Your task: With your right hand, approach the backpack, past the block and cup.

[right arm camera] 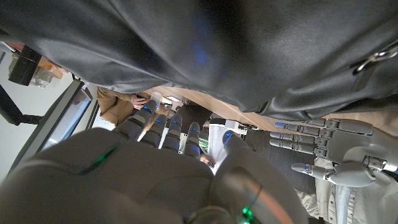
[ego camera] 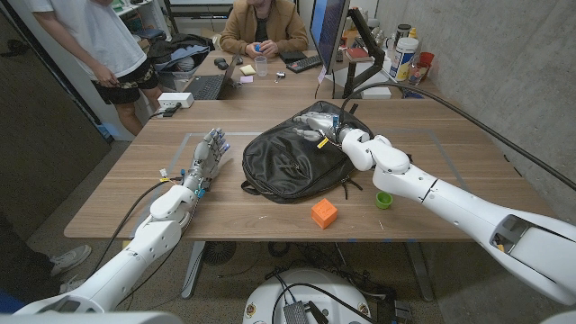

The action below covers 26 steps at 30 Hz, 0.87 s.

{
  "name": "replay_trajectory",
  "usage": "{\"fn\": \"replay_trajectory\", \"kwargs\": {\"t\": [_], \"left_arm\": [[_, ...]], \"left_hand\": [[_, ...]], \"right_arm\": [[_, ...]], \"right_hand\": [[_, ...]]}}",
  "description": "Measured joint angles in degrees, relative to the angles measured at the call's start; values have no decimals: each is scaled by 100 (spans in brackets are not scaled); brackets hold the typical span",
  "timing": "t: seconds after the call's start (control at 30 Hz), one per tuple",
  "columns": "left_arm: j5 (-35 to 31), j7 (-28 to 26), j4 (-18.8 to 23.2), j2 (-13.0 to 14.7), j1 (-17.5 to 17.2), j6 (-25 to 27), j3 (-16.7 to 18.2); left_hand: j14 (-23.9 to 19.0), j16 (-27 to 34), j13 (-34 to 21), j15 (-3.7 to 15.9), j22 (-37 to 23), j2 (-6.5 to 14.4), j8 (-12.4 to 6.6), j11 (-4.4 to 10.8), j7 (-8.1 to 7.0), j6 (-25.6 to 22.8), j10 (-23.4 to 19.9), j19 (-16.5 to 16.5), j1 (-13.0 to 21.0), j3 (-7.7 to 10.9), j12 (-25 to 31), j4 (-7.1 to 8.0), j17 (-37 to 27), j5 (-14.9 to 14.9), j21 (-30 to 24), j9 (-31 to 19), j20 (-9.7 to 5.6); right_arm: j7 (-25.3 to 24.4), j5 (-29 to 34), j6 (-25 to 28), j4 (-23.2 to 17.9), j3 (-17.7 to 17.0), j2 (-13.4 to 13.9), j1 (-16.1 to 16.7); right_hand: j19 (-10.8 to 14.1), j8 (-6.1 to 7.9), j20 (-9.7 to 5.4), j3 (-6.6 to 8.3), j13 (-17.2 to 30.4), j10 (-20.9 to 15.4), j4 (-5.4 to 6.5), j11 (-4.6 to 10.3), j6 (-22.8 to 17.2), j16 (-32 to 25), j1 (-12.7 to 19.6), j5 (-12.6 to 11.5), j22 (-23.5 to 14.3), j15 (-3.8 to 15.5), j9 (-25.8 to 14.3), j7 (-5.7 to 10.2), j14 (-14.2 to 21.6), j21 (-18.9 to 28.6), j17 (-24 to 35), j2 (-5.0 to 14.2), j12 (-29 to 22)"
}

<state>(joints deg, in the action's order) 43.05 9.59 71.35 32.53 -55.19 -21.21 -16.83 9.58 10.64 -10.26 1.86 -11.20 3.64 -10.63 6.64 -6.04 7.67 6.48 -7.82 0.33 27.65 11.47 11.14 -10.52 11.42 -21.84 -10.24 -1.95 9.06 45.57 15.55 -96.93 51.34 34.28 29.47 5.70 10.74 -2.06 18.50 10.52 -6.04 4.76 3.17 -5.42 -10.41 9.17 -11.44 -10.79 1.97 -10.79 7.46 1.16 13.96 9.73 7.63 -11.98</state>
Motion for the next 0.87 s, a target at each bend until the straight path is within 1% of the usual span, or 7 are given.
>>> {"fn": "replay_trajectory", "kwargs": {"t": [0.3, 0.37, 0.47, 0.87], "left_arm": [[19, 84, -5, 20, 11, -2, -3], [22, 104, -7, 28, 15, -4, -4], [34, 170, -14, 34, 26, -17, -5], [90, 700, -125, 119, 184, -62, -62]], "left_hand": [[0, 0, 0, 0, 0, 0, 0, 0, 0, 0, 0, 0, 0, 0, 0, 0, 0, 0, 0, 0, 0], [0, 0, 0, 0, 0, 0, 0, 0, 0, 0, 0, 0, 0, 0, 0, 0, 0, 0, 0, 0, 0], [0, 0, 0, 0, 0, 0, 0, 0, 0, 0, 0, 0, 0, 0, 0, 0, 0, 0, 0, 0, 0], [0, 0, 0, 0, 0, 0, 0, 0, 0, 0, 0, 0, 0, 0, 0, 0, 0, 0, 0, 0, 0]], "right_arm": [[-7, -4, 41, 12, 43, -13, -7], [-5, 12, 83, 3, 57, -16, -9], [9, 30, 116, -12, 74, -24, -10], [110, 172, 380, -18, 182, -102, 5]], "right_hand": [[0, 0, 0, -1, 0, 0, 1, 0, 0, 0, 0, 0, 0, 9, 0, 0, 9, 0, 0, 0, 0], [-1, 0, 0, -23, 0, 0, 23, 0, 0, 0, 0, 0, 0, 9, 0, 0, 9, 0, 0, 0, 0], [-1, 0, 0, -23, 0, 0, 23, 0, 0, 0, 0, 0, 0, 9, 0, 0, 9, 0, 0, 0, 0], [-1, 0, 0, -7, 0, 0, 39, 0, 2, 0, 0, 0, 0, 9, 0, 3, 8, -22, 0, 0, 0]]}}
